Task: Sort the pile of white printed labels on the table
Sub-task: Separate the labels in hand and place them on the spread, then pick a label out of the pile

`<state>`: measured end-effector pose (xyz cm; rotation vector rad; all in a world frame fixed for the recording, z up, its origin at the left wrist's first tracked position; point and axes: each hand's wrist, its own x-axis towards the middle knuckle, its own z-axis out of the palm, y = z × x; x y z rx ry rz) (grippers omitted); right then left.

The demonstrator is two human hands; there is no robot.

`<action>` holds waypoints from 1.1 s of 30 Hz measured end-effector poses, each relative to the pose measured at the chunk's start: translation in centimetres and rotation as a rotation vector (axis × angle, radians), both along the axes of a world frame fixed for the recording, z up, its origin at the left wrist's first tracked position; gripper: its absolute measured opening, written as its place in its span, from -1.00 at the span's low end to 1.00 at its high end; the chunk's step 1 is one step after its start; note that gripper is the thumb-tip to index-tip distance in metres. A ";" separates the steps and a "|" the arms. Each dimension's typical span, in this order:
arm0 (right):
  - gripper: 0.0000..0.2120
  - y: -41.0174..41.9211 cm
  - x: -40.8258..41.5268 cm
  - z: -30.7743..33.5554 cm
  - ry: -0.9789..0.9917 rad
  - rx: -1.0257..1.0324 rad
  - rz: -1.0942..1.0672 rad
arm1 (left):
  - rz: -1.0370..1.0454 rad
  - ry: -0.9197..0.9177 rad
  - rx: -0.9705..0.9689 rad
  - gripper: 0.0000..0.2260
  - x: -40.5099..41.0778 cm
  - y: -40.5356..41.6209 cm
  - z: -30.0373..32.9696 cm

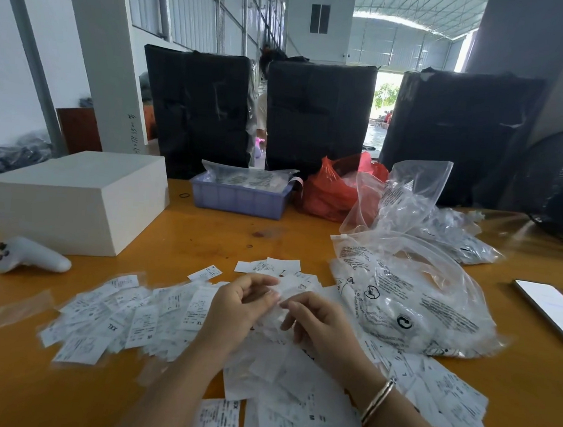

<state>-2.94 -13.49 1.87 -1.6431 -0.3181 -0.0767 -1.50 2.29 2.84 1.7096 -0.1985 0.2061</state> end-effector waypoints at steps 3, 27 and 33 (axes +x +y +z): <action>-0.85 0.0 0.0 0.0 0.001 -0.028 0.042 | 0.012 0.001 0.008 -0.85 0.0 0.0 0.0; -0.79 -12.0 6.6 3.7 0.141 -1.038 -0.699 | 0.492 -0.294 0.897 -0.79 1.3 2.6 -0.6; -0.81 -12.1 6.1 2.4 0.144 -1.016 -0.689 | 0.476 -0.328 0.888 -0.83 1.4 2.7 -0.8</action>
